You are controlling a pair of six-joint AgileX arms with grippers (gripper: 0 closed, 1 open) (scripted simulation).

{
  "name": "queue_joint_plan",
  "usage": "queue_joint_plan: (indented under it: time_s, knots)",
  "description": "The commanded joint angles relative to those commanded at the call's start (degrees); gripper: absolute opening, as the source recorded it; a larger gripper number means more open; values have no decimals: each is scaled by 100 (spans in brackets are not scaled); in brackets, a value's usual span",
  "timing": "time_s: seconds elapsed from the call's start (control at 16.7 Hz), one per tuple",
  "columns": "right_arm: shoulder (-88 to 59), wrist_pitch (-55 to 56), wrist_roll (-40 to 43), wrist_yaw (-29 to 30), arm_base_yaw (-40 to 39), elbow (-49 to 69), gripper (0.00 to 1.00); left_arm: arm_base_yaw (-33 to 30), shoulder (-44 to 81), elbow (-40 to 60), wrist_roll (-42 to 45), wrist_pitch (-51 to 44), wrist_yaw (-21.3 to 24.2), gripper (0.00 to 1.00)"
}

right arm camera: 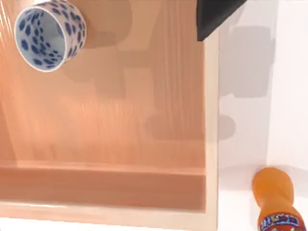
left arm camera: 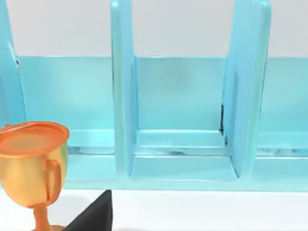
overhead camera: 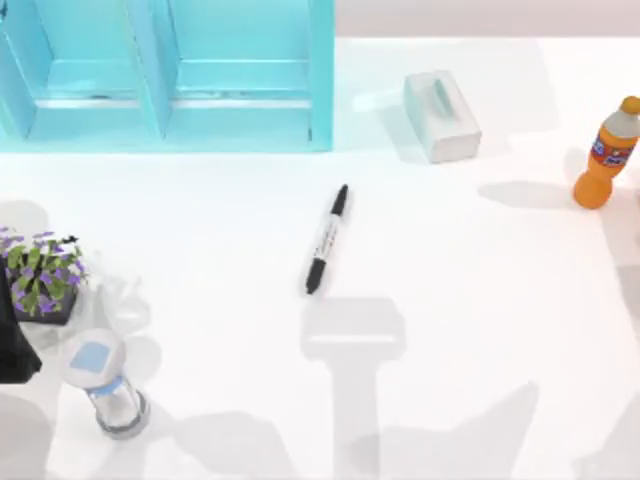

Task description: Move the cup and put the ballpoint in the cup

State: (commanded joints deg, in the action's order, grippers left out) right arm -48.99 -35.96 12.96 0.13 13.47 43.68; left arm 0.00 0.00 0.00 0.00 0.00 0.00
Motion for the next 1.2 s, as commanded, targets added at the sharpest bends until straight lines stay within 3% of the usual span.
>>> queue_joint_plan:
  time_s: [0.6, 0.84, 1.2]
  knots:
    - [-5075, -3412, 1247, 1, 1258, 4304, 100, 0, 0, 0, 0, 0, 0, 100]
    - [-5869, -3975, 1454, -1, 1462, 4974, 100, 0, 0, 0, 0, 0, 0, 100]
    - [-5905, -3978, 1458, 0, 1446, 4978, 100, 0, 0, 0, 0, 0, 0, 100]
